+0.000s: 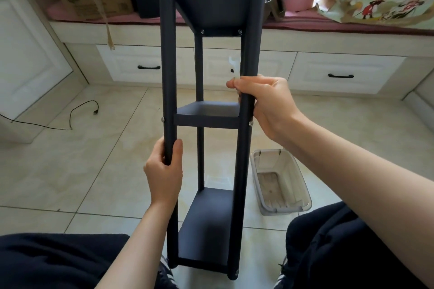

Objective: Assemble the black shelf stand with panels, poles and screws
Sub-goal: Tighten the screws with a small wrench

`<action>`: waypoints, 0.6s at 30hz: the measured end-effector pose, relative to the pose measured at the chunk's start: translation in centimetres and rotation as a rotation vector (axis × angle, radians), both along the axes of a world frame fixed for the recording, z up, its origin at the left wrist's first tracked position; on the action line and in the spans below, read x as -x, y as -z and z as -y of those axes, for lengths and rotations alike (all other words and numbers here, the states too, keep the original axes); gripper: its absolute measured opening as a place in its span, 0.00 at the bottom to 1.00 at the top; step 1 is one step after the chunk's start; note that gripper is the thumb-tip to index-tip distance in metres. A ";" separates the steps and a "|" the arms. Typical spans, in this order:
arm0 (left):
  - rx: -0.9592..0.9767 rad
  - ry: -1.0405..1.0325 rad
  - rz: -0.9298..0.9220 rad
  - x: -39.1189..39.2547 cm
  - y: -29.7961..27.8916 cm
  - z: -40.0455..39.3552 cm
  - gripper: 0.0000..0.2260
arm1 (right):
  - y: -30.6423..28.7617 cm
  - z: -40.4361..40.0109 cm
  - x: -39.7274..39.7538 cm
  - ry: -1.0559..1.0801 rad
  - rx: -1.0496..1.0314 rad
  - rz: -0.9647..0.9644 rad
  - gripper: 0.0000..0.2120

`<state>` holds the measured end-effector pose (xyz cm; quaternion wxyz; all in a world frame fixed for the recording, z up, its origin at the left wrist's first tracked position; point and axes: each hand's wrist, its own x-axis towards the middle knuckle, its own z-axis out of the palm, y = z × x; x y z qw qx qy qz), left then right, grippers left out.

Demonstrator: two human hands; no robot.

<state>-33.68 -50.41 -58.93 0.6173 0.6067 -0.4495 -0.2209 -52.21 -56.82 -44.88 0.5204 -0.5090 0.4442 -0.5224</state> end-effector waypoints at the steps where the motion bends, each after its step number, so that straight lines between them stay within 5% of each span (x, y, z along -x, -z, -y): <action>1: -0.041 -0.021 0.058 -0.1 0.1 0.0 0.10 | 0.1 0.0 -0.2 -0.002 0.028 -0.045 0.04; 3: -0.076 -0.091 0.127 -0.2 -0.1 -0.3 0.05 | 0.1 0.0 -0.6 -0.019 0.105 -0.148 0.03; 6: -0.020 -0.203 0.289 0.6 -1.1 -1.4 0.22 | 0.1 0.0 -1.2 -0.031 0.179 -0.240 0.02; 9: 0.103 -0.137 0.444 3.1 -1.8 -3.3 0.22 | -0.1 -0.2 -1.8 -0.008 0.193 -0.273 0.03; 14: -0.084 0.143 0.001 7.3 -2.1 -5.4 0.14 | -0.7 -0.7 -2.4 -0.028 0.206 -0.336 0.06; 18: -0.259 0.283 -0.172 8.0 -1.2 -5.0 0.08 | -0.8 -1.1 -2.6 -0.044 0.254 -0.384 0.07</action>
